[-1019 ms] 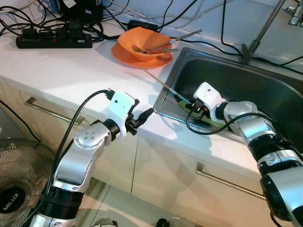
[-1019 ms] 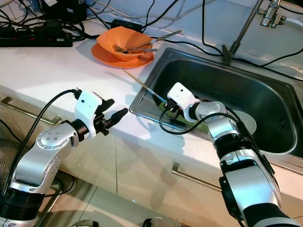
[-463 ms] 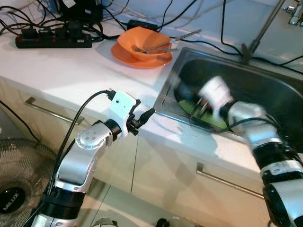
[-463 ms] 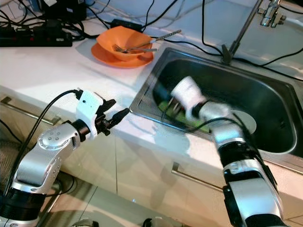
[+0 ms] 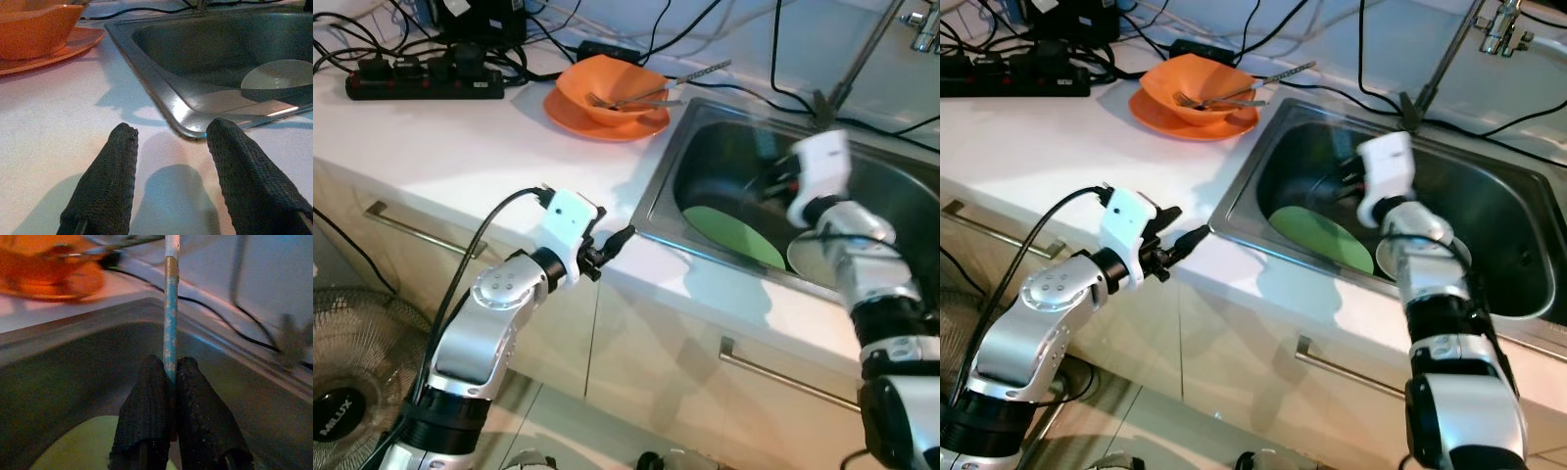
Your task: Kitchen organization
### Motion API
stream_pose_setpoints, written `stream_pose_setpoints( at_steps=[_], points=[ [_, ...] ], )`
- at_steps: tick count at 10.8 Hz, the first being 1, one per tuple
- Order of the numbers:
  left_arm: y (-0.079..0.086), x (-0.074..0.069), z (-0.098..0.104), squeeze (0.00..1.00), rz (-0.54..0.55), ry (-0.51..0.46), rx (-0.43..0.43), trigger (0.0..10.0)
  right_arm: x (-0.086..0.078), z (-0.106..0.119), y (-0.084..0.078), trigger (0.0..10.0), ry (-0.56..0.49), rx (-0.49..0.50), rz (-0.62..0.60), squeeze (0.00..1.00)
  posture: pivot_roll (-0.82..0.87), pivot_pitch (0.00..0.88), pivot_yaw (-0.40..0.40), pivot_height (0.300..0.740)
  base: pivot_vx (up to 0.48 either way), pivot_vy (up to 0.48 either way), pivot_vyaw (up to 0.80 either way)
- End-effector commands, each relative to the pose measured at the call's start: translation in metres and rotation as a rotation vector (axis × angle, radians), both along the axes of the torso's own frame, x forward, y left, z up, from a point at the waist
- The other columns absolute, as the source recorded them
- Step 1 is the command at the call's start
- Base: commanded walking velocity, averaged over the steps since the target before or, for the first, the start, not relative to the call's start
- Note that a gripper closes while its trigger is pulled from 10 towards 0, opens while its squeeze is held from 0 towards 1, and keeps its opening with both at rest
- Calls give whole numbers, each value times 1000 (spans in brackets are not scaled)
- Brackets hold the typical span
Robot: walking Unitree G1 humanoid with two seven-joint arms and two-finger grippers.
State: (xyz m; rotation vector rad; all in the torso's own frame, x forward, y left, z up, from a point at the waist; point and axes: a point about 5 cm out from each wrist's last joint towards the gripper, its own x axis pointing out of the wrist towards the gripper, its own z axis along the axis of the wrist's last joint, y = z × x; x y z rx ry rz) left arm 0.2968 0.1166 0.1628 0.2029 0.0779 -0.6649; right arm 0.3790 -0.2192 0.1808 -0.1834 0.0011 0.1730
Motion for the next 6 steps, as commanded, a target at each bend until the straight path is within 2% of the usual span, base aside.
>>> stream_pose_setpoints(
  at_steps=[1,3,4,6],
  points=[
    [-7,-2,3,0,-27,-14,0,10000,2,9,-11,10000,-14,24,-77,0,-30,74,-112,740,0,0,0],
    [-7,-2,3,0,-25,-14,0,10000,3,5,-16,10000,16,43,-147,0,-30,71,-113,740,0,0,0],
    [-8,-2,2,0,-27,-13,-1,10000,2,-11,-26,10000,122,43,-250,0,-32,71,-113,740,0,0,0],
    [-9,-1,2,0,-27,-13,-1,10000,-4,-37,-33,10000,250,64,-346,0,-30,71,-117,740,0,0,0]
  ],
)
